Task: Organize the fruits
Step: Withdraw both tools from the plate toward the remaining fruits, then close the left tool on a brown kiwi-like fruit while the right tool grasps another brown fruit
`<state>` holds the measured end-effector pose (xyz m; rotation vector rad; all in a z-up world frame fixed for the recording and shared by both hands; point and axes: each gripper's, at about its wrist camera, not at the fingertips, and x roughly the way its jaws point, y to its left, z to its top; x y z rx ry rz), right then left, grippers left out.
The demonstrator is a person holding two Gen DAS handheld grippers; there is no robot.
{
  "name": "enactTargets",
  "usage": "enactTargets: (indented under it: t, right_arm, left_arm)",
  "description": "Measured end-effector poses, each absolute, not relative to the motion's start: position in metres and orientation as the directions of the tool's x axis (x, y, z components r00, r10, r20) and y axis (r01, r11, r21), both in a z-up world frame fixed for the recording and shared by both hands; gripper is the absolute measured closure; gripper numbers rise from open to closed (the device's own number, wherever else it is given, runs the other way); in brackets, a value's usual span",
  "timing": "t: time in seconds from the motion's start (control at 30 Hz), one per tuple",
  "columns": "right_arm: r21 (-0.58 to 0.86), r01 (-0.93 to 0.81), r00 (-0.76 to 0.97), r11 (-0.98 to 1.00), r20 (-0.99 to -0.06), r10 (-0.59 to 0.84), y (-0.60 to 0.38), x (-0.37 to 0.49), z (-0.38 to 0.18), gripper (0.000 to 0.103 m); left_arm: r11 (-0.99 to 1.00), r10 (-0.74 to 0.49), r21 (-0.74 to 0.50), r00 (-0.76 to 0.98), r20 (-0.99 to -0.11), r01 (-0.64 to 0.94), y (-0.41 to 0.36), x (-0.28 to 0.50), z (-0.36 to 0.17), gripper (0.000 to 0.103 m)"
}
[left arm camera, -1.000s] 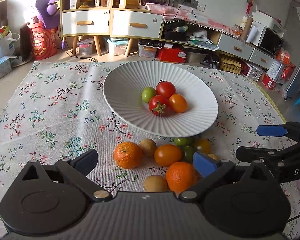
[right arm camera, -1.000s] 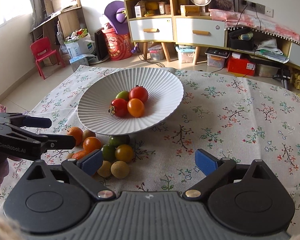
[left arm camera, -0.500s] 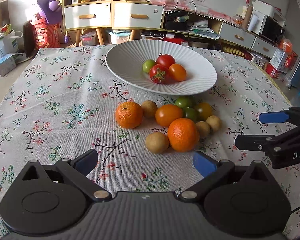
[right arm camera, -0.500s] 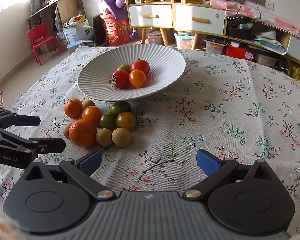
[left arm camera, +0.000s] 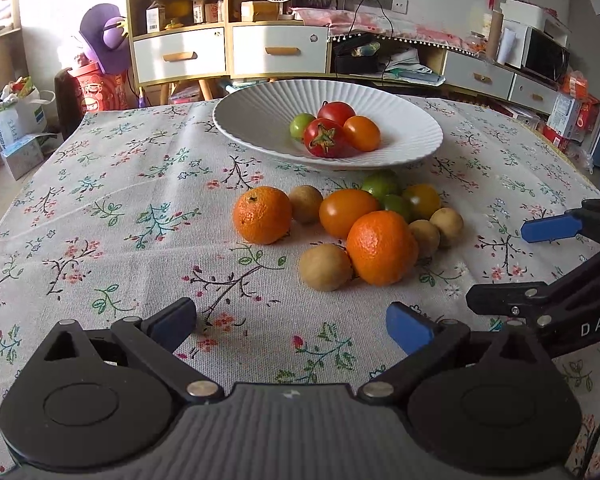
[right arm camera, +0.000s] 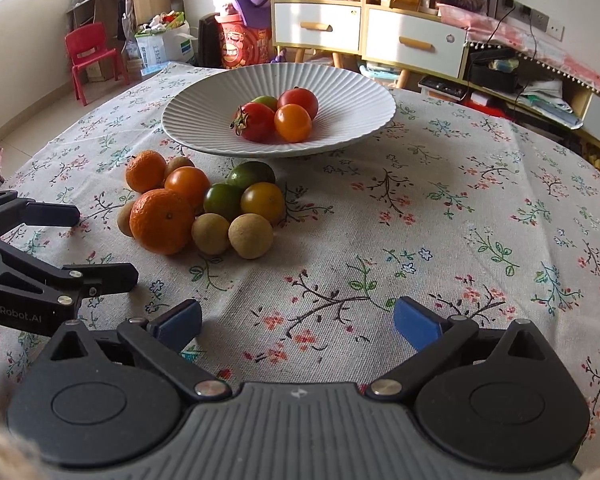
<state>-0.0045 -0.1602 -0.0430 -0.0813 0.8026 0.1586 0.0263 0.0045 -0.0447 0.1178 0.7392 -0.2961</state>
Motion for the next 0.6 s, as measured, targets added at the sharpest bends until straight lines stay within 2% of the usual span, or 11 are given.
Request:
enactTargets:
  t: [0.13, 0.33, 0.53, 0.6]
  right_arm:
    - [-0.027, -0.176, 0.708, 0.984, -0.698, 0.107, -0.1593, -0.0035, -0.0453, 0.001]
    - [-0.031, -0.173, 0.737, 0.984, -0.668, 0.108, -0.1588, 0.0, -0.0477, 0.002]
    - [-0.042, -0.178, 0.752, 0.983, -0.65, 0.108, -0.1568, 0.0024, -0.0466, 0.014]
    - [-0.043, -0.185, 0.755, 0.982, -0.646, 0.114, -0.1558, 0.003, -0.046, 0.021]
  left_arm:
    - [0.951, -0.229, 0.005, 0.711, -0.665, 0.31, 0.0044, 0.0258, -0.0454, 0.006]
    - [0.945, -0.246, 0.005, 0.72, -0.649, 0.327, 0.0019, 0.0261, -0.044, 0.017]
    - [0.938, -0.265, 0.001, 0.719, -0.642, 0.346, -0.0022, 0.0265, -0.0412, 0.034]
    - [0.935, -0.272, -0.001, 0.717, -0.641, 0.354, -0.0038, 0.027, -0.0404, 0.041]
